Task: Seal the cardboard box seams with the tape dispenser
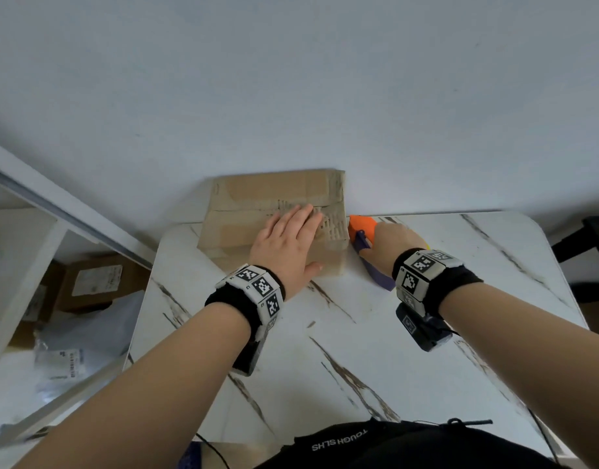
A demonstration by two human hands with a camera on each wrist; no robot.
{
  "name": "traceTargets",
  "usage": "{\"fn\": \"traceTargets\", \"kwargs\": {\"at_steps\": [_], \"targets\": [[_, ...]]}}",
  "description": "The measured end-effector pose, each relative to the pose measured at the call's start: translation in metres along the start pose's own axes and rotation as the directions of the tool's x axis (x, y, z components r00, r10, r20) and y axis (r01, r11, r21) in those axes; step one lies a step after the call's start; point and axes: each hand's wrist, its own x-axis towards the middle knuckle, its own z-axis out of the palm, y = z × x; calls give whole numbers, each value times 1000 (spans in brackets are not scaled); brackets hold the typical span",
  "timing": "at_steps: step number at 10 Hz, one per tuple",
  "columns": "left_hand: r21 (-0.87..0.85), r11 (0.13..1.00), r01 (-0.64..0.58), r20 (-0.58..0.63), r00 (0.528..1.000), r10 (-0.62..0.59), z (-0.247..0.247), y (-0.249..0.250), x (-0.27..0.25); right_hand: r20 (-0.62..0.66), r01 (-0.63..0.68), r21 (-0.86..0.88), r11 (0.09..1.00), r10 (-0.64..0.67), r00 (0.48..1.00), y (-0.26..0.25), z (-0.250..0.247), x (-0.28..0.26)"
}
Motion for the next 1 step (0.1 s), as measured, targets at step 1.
{"fn": "traceTargets", "kwargs": {"at_steps": [1], "targets": [[-137, 989, 57, 4, 998, -57, -18, 0, -2, -65, -31, 29, 999, 33, 997, -11, -18, -15]]}}
